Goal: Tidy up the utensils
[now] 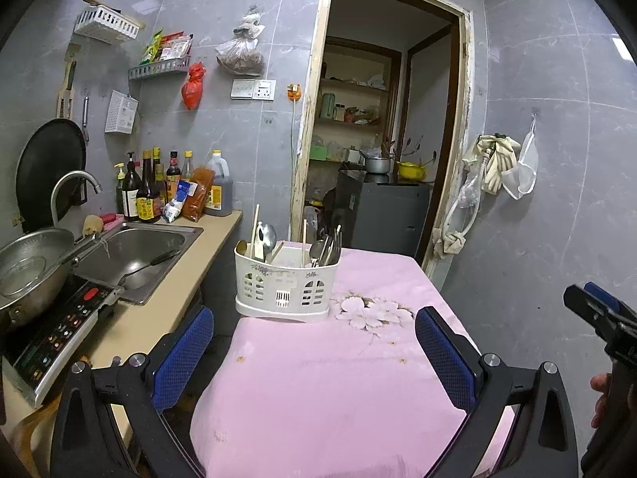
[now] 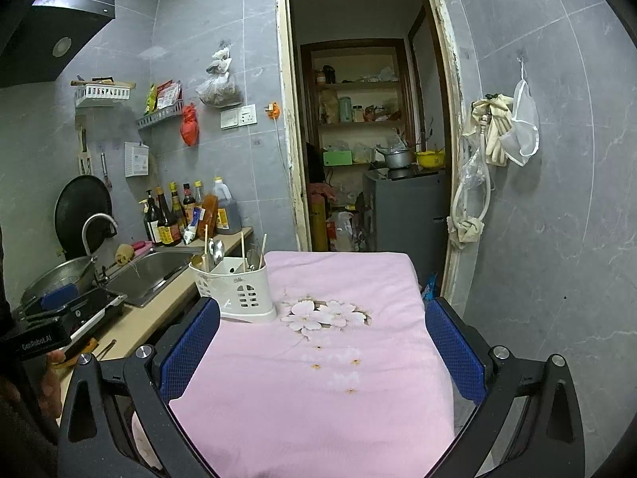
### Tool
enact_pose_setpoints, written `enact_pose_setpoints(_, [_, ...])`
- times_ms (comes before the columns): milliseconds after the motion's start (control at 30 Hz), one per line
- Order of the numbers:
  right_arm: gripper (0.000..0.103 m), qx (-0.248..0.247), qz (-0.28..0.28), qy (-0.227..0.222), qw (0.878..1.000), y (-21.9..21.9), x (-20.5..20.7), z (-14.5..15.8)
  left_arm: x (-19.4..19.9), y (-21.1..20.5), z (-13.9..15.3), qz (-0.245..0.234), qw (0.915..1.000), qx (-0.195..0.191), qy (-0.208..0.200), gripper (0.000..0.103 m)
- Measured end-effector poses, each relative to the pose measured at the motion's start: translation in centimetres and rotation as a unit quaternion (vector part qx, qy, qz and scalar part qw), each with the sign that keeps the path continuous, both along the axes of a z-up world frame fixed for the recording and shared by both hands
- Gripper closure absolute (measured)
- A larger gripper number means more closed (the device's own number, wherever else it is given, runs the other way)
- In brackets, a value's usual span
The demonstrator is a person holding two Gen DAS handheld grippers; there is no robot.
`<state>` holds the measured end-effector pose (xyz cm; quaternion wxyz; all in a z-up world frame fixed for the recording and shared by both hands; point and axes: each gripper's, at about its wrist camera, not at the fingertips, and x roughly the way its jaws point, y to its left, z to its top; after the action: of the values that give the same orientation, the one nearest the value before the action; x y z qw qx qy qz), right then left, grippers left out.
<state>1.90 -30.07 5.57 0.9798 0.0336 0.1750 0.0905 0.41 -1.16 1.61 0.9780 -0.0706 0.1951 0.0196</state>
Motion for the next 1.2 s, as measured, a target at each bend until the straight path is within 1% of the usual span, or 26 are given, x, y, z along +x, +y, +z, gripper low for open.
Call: enact_pose_setpoints(1200, [0.002,-0.001,0.005,0.006,1.000,0.11,0.36,-0.05,-0.08,-0.17,0.18,0.001,1.0000,-0.001,0.001,0.001])
